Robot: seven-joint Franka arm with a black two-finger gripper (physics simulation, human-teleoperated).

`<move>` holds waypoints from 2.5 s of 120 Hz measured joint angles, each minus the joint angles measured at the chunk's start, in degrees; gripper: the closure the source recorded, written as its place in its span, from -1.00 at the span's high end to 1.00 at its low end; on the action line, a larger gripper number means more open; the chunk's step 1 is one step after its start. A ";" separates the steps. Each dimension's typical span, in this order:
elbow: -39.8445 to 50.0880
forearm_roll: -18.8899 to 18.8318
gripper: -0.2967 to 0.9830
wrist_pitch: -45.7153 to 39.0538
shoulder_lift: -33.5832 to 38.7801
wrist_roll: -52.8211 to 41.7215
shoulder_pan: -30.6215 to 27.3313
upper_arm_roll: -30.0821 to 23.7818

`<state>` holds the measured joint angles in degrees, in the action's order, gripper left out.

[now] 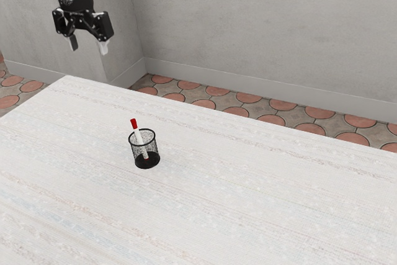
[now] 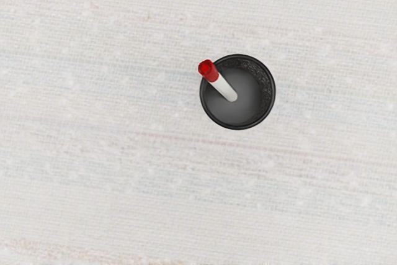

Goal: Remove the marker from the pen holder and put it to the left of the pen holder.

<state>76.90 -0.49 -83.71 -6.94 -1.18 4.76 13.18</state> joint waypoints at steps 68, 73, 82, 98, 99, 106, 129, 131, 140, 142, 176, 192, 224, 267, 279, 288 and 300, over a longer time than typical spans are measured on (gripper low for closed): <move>1.44 4.57 0.51 -6.40 -15.59 0.63 -3.77 0.21; 1.84 4.71 0.51 -7.53 -16.41 0.81 -3.79 0.20; 1.40 5.01 0.51 -9.32 -19.05 1.07 -5.11 0.05; -3.32 8.04 0.51 -11.27 -24.70 1.50 -6.26 -0.53; -3.43 8.32 0.51 -11.35 -24.86 1.53 -6.37 -0.53; -3.91 9.77 0.51 -11.91 -25.95 1.68 -6.98 -0.55; -4.08 12.11 0.51 -14.89 -29.15 1.99 -7.27 -0.61; -4.06 12.52 0.51 -15.12 -29.36 2.02 -7.40 -0.62; -4.02 14.24 0.51 -15.95 -29.75 2.16 -8.01 -0.61; -4.02 14.51 0.51 -16.09 -29.79 2.18 -8.07 -0.61; -2.61 16.85 0.51 -17.25 -29.60 2.64 -8.15 -0.68; -1.71 17.02 0.50 -17.44 -29.60 2.80 -8.02 -0.70; -1.03 17.14 0.40 -17.64 -29.85 3.04 -7.84 -0.70; -0.67 17.09 -0.13 -17.78 -29.91 3.22 -7.86 -0.70; -0.67 17.05 -0.32 -17.83 -29.91 3.26 -7.84 -0.71; -0.69 17.03 -0.44 -17.85 -29.84 3.28 -7.83 -0.71; -0.76 16.97 -0.54 -17.89 -29.62 3.34 -7.82 -0.72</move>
<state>76.14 16.47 -101.60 -36.56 2.16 -3.06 12.46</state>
